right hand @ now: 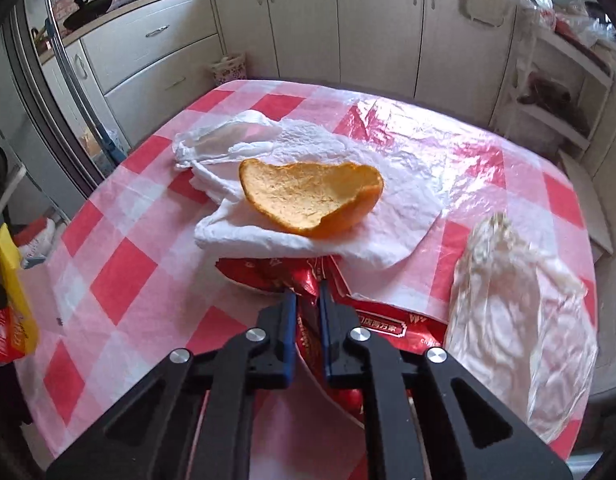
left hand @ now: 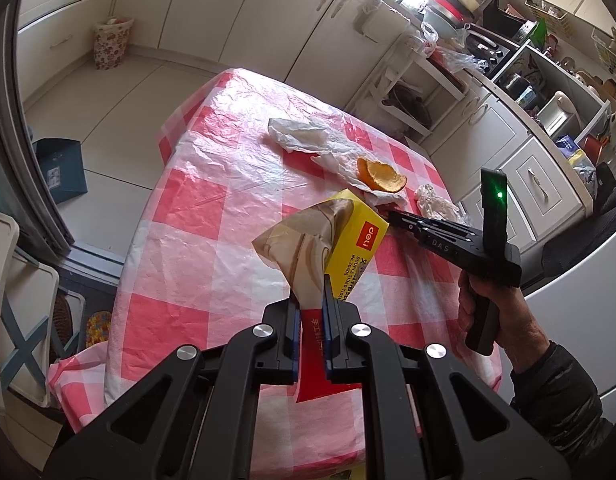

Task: Collect trash
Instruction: 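Lift the red wrappers with the right tool while the left tool carries the package toward the bucket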

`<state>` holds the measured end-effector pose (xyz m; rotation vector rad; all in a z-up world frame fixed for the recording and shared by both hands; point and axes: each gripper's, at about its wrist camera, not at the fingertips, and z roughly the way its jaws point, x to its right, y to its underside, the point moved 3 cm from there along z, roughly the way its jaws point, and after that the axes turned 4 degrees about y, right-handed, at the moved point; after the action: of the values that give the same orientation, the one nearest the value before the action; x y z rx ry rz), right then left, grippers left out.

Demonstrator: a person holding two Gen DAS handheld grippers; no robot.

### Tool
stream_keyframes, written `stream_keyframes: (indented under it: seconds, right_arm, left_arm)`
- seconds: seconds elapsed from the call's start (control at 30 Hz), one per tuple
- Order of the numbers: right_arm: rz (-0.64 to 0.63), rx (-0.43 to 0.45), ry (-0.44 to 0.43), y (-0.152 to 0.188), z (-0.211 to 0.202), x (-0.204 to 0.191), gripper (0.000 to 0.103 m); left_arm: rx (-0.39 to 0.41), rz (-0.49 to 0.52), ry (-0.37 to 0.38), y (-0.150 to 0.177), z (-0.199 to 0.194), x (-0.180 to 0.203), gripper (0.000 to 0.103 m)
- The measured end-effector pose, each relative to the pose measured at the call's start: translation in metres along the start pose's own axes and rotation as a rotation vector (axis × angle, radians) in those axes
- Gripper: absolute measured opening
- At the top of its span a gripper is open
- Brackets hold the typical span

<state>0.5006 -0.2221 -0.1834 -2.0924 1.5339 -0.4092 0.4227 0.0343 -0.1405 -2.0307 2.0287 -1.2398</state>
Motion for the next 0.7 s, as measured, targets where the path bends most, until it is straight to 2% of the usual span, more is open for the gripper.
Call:
stream_keyframes:
  seconds: [0.13, 0.33, 0.43, 0.57, 0.63, 0.7]
  right_arm:
    - [0.022, -0.009, -0.094, 0.008, -0.014, -0.008, 0.008]
    - [0.100, 0.030, -0.270, 0.034, -0.062, -0.032, 0.008]
    - [0.184, 0.082, -0.385, 0.053, -0.095, -0.042, 0.008]
    - [0.382, 0.154, -0.609, 0.090, -0.134, -0.043, 0.008]
    - [0.470, 0.162, -0.678, 0.112, -0.140, -0.045, 0.008]
    - [0.557, 0.165, -0.708, 0.126, -0.139, -0.037, 0.009]
  left_arm:
    - [0.000, 0.019, 0.014, 0.002, 0.000, 0.008, 0.008]
    - [0.010, 0.044, 0.021, 0.011, -0.006, 0.022, 0.008]
    - [0.031, 0.053, 0.028, 0.026, -0.022, 0.030, 0.008]
    - [0.031, 0.034, 0.056, 0.062, -0.044, 0.039, 0.008]
    - [0.034, 0.026, 0.075, 0.079, -0.056, 0.044, 0.008]
    - [0.038, 0.017, 0.090, 0.094, -0.066, 0.047, 0.008]
